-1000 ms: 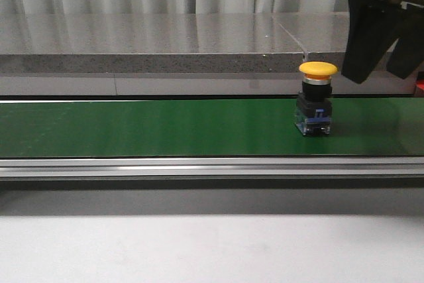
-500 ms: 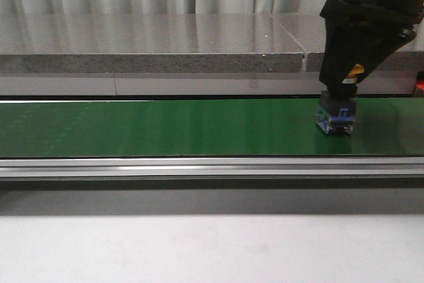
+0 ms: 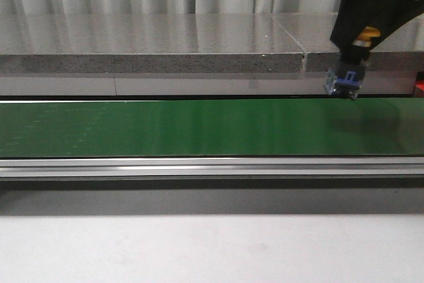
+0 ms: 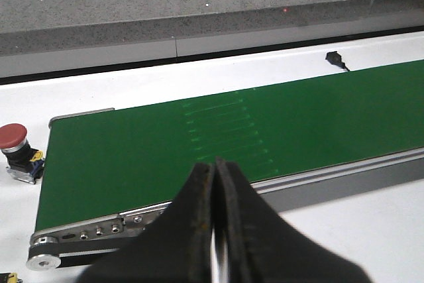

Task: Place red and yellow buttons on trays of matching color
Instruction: 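Lower the yellow button into the yellow tray and open the right gripper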

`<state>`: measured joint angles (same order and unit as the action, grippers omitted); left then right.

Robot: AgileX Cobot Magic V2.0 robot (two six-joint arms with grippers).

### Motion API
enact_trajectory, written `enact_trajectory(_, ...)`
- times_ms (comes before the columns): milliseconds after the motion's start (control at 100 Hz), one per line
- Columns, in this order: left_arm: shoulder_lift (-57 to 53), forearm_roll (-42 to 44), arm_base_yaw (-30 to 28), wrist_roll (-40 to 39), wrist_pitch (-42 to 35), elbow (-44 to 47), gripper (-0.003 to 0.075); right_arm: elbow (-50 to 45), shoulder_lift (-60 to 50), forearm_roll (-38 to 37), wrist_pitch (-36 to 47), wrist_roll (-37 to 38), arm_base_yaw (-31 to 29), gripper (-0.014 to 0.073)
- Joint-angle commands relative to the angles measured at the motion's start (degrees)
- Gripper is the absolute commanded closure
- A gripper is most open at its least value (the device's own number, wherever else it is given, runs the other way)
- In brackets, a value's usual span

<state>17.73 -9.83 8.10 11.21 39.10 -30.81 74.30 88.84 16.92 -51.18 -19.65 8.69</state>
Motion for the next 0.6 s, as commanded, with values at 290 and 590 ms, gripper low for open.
enact_trajectory(290,0.55,-1.05,0.38,-0.37,-4.20,-1.54,0.0741,1.26,-8.57,-10.19,-1.14,15.82,-10.40,0.0452)
enact_trajectory(590,0.55,-1.05,0.38,-0.37,-4.20,-1.54,0.0741,0.48,-9.19,-16.54,-3.22,23.84,-21.84,0.0452)
